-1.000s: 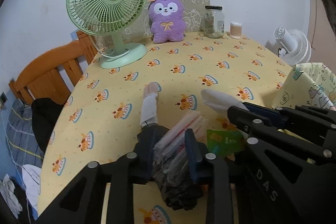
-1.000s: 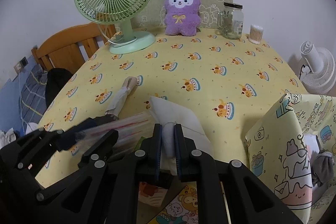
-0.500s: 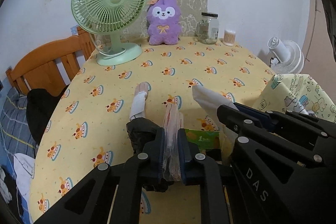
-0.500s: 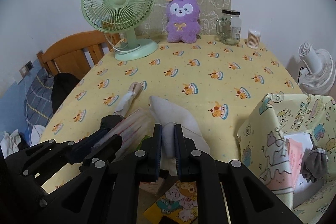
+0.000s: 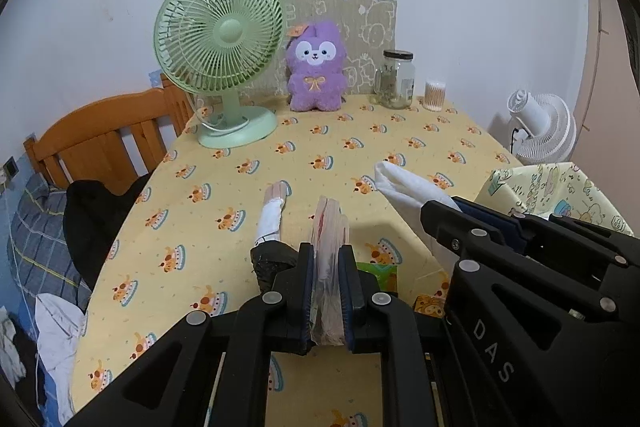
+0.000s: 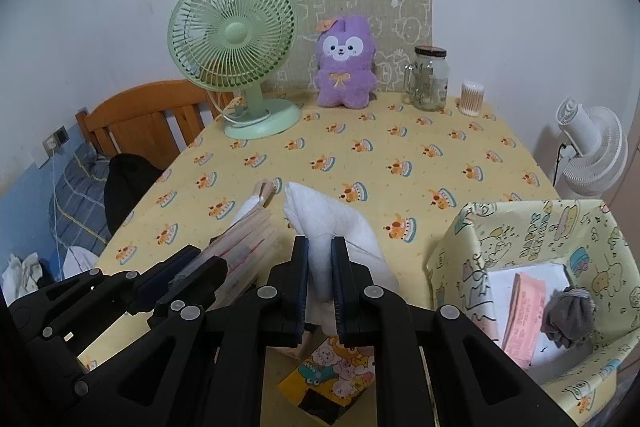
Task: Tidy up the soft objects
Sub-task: 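Lift the towel in the right tool while the left tool lifts the clear bag toward the box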
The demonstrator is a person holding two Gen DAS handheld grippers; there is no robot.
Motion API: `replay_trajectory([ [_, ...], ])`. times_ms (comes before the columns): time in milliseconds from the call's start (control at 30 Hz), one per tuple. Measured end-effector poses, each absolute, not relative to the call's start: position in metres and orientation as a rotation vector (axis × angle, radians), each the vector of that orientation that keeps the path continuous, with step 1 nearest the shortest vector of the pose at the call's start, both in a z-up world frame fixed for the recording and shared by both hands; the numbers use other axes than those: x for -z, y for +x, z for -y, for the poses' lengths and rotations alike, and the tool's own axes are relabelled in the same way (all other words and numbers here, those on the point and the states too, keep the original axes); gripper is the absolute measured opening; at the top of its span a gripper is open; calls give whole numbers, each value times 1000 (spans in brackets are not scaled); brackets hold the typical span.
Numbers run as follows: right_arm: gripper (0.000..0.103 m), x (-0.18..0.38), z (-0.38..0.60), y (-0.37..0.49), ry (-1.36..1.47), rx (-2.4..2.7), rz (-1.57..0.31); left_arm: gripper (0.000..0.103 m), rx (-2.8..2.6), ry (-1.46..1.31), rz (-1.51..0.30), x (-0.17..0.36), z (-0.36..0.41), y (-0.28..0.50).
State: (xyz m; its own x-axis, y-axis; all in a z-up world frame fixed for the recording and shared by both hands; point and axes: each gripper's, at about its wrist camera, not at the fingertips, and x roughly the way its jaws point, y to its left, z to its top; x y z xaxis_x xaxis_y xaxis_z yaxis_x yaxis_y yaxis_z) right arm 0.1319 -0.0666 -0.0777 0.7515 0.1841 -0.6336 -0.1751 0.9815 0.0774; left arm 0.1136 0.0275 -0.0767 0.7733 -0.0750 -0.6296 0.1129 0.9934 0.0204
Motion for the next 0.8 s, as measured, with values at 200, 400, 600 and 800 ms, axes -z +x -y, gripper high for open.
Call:
replay_trajectory([
  [200, 14, 63, 68, 121, 8, -200, -668, 10, 94, 60, -652, 62, -26, 101],
  [400, 14, 48, 69, 108, 5, -208, -638, 10, 75, 65, -621, 48, -26, 88],
  [600, 14, 35, 73, 97, 6, -216, -607, 10, 71, 66, -592, 36, -23, 78],
  [800, 14, 23, 82, 86, 10, -208, -570, 10, 84, 73, -559, 26, -13, 71],
])
